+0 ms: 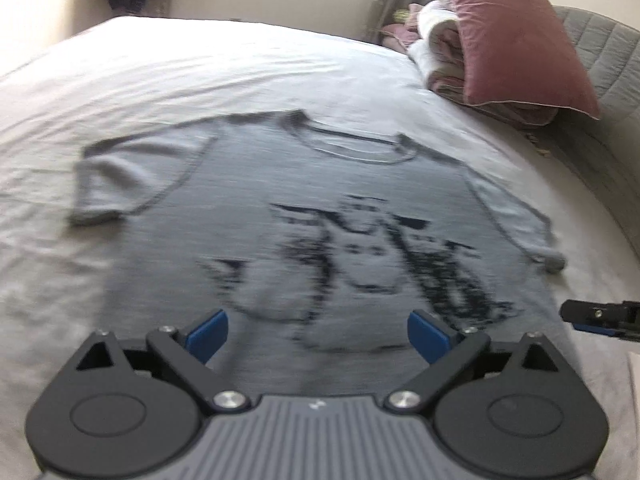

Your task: Fold clothes

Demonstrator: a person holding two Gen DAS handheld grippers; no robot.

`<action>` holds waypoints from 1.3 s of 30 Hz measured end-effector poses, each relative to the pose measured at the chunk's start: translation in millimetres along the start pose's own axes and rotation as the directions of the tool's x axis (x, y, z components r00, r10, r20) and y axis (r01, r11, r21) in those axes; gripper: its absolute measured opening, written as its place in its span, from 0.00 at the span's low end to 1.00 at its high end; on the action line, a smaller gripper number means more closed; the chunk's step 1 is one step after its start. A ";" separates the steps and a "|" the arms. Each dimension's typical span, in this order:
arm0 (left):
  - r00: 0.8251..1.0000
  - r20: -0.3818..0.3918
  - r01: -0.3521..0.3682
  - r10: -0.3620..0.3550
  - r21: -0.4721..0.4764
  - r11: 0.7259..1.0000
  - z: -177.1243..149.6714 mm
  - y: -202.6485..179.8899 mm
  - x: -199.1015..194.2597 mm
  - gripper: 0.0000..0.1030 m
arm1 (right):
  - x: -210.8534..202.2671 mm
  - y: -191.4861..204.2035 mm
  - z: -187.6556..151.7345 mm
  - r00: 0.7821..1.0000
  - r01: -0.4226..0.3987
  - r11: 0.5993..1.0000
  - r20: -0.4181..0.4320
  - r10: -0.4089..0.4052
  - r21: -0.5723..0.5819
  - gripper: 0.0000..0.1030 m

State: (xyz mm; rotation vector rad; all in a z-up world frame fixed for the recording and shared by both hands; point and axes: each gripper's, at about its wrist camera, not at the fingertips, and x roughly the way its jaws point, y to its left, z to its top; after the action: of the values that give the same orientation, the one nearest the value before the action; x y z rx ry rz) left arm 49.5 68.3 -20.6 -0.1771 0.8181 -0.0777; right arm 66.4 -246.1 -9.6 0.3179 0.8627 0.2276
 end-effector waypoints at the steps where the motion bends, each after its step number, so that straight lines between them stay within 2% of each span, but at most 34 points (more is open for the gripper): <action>1: 1.000 0.004 -0.012 0.012 -0.001 1.000 0.5 7.3 -1.6 0.94 | 3.0 6.5 0.0 1.000 0.003 1.000 -0.006 -0.003 -0.008 0.57; 8: 0.998 0.007 -0.069 0.069 -0.037 0.997 2.1 58.6 -7.5 0.94 | 28.0 54.6 0.9 0.999 -0.002 0.999 -0.039 0.000 -0.046 0.57; 14: 0.986 0.044 -0.161 0.162 -0.025 0.987 -6.9 94.4 -11.9 0.94 | 59.8 105.9 -2.2 0.996 -0.014 0.993 -0.087 0.004 -0.121 0.57; 18: 0.977 -0.007 -0.215 0.215 0.006 0.977 -5.5 113.2 -8.5 0.94 | 82.6 147.7 -3.9 0.994 -0.036 0.984 -0.112 0.016 -0.177 0.57; 21: 0.969 -0.024 -0.246 0.246 -0.009 0.969 -2.2 128.3 -11.9 0.94 | 95.9 176.2 -5.5 0.991 -0.074 0.980 -0.126 0.051 -0.185 0.57; 25: 0.962 -0.072 -0.266 0.265 -0.008 0.964 -2.2 142.5 -12.4 0.95 | 111.9 209.8 -9.9 0.986 -0.111 0.973 -0.145 0.082 -0.203 0.57; 31: 0.967 -0.137 -0.219 0.215 -0.017 0.976 -5.3 149.0 -7.7 0.99 | 133.4 252.5 -16.1 0.982 -0.136 0.956 -0.163 0.096 -0.258 0.57; 36: 0.965 -0.144 -0.221 0.221 0.012 0.975 -6.3 152.1 -7.7 0.99 | 146.1 276.4 -14.2 0.978 -0.149 0.941 -0.183 0.096 -0.305 0.57; 39: 0.959 -0.132 -0.251 0.251 0.020 0.968 -6.9 154.5 -9.9 0.99 | 151.9 287.4 -11.9 0.978 -0.150 0.929 -0.189 0.089 -0.338 0.57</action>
State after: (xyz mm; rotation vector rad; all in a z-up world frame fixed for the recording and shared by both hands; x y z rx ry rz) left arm 37.8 220.6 -47.0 -0.0640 0.9682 0.1499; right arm 133.5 72.0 -19.6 0.0153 0.9535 0.5231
